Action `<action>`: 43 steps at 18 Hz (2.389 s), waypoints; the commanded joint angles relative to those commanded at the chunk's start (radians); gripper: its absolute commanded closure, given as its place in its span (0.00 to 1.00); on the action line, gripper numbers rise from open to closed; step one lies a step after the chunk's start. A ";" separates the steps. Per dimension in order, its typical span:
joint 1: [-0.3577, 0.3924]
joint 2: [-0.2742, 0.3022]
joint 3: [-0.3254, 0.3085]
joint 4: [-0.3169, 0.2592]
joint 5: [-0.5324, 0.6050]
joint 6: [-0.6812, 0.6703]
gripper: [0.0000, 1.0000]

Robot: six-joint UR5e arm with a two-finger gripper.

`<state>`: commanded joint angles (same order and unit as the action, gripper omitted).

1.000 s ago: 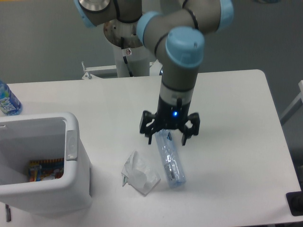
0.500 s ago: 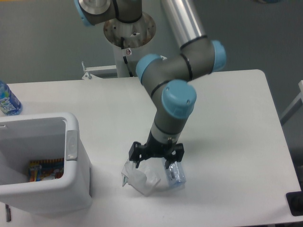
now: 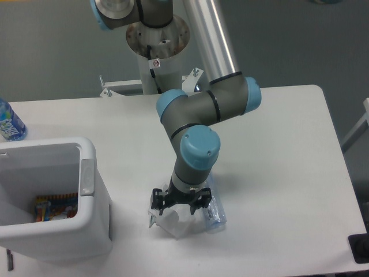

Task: Place the trash in the trash can
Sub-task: 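Close the gripper on the white tissue, then carry the tissue over the white bin and open the gripper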

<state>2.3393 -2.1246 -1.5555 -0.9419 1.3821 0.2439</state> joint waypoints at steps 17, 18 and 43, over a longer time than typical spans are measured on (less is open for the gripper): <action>-0.005 0.028 0.017 -0.012 -0.011 -0.063 1.00; 0.003 0.043 0.026 -0.012 -0.021 -0.078 1.00; -0.090 0.310 0.272 -0.009 -0.387 -0.492 1.00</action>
<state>2.2490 -1.8147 -1.2838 -0.9511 0.9956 -0.2485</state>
